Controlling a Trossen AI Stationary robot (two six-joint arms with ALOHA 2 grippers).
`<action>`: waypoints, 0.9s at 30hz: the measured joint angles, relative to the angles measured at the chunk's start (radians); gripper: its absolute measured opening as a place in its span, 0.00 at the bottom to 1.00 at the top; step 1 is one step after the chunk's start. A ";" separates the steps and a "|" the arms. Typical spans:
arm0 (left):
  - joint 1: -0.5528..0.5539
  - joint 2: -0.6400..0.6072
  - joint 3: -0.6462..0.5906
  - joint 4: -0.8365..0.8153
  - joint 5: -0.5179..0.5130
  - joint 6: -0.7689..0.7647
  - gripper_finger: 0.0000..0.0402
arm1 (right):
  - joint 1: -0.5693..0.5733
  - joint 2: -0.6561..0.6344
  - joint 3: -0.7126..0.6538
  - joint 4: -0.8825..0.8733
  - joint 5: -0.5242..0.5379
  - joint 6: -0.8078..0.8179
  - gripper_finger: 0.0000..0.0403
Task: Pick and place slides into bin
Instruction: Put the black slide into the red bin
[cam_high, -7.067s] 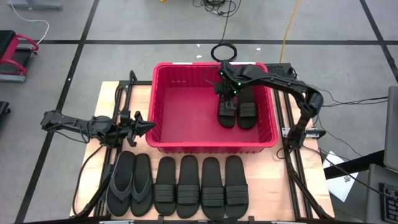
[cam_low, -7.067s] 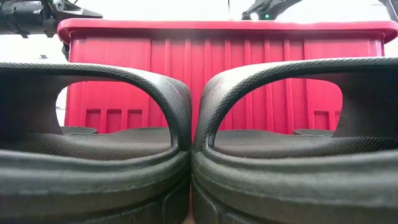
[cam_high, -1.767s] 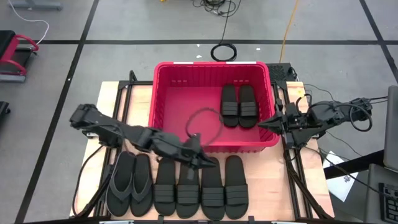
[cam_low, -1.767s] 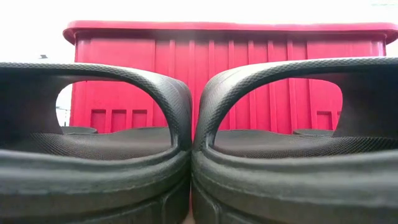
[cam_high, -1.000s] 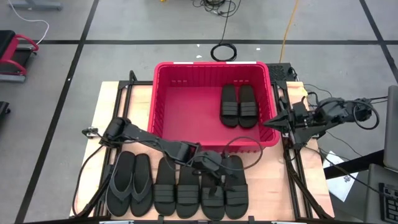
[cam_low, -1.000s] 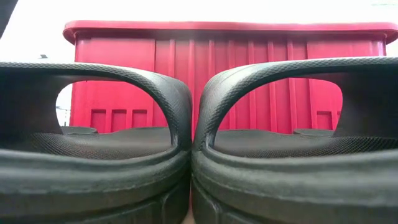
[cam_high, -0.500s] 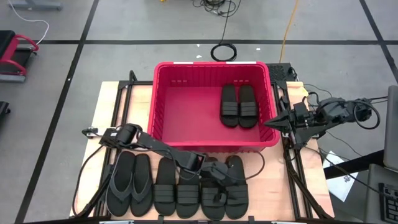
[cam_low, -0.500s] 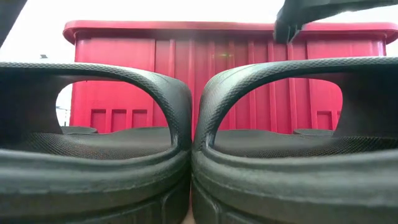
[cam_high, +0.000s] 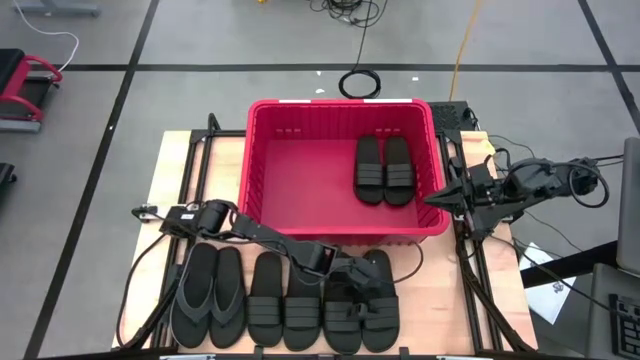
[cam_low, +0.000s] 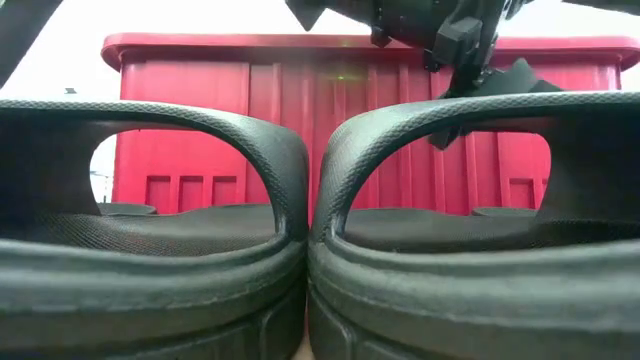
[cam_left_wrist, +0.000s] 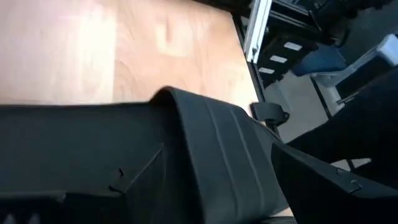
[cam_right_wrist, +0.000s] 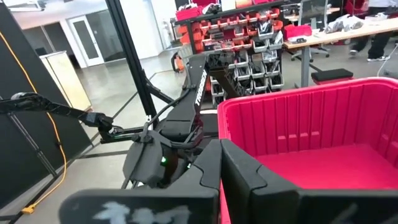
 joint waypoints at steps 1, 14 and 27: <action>0.003 -0.001 0.000 -0.004 0.009 0.000 0.72 | 0.000 0.000 0.000 0.000 0.000 0.002 0.00; -0.018 0.007 0.000 -0.051 0.028 0.077 0.72 | 0.000 0.000 0.000 -0.001 0.001 0.012 0.00; -0.016 0.060 0.000 0.004 0.067 0.057 0.39 | 0.000 0.000 0.000 -0.001 0.002 0.011 0.00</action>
